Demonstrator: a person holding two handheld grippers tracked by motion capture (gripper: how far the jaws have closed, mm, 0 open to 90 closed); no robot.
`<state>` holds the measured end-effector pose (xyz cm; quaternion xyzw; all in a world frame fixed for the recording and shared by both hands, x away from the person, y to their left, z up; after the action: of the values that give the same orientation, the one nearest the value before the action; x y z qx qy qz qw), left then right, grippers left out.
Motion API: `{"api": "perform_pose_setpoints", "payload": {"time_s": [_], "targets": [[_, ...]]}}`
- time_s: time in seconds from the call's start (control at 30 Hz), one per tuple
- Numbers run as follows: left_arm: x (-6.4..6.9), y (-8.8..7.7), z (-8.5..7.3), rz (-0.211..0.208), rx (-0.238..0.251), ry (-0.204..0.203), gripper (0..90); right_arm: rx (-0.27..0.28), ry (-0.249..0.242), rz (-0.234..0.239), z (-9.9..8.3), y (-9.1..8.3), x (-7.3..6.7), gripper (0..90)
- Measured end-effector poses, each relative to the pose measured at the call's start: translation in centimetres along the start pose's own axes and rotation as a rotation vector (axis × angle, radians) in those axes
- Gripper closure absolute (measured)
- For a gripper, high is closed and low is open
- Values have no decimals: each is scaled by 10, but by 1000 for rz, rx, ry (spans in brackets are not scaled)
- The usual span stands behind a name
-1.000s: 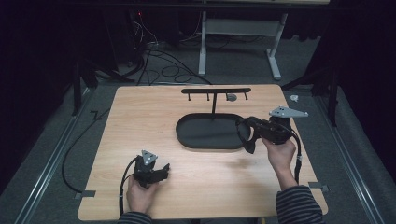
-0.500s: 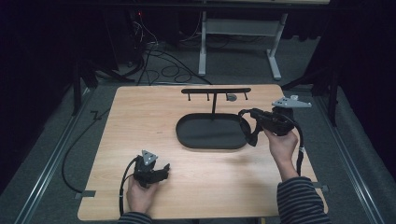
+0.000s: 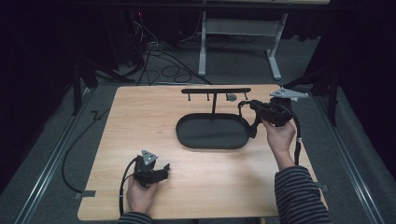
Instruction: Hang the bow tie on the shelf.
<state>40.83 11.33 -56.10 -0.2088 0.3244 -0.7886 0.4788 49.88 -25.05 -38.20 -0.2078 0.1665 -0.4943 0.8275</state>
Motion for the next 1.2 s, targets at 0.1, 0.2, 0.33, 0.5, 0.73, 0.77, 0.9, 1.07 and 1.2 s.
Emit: {"api": "perform_pose_setpoints", "payload": {"time_s": [0.1, 0.2, 0.33, 0.5, 0.73, 0.77, 0.9, 1.07, 1.2], "targets": [[0, 0, 0, -1, 0, -1, 251, 2, 10, -7, 3, 2, 2, 828], [0, 0, 0, -1, 0, -1, 251, 1, 18, -28, 9, 8, 8, 828], [0, 0, 0, -2, 0, -1, 251, -3, 28, -50, 13, 12, 13, 827], [0, 0, 0, -1, 0, -1, 251, -14, 41, -64, 14, 18, 18, 826], [0, 0, 0, -1, 0, -1, 251, -33, 67, -83, 12, 30, 27, 824], [0, 0, 0, -1, 0, -1, 251, -33, 67, -83, 12, 30, 27, 824], [0, 0, 0, -1, 0, -1, 250, -50, 78, -92, 9, 35, 30, 818], [0, 0, 0, -1, 0, 0, 250, -57, 97, -88, 7, 37, 32, 797], [0, 0, 0, -1, 0, 0, 249, -66, 102, -80, 5, 38, 31, 761]]}}
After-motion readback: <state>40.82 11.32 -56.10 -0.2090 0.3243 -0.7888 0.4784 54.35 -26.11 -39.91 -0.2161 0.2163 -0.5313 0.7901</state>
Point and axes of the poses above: each handheld gripper's, and its own axes: y roughly forward along the jaws, z roughly out of its top, x roughly to its right, the point moved 8 cm from there along y, roughly forward along the jaws, and after that the axes turned 3 degrees about -x, right-handed, at the moved point
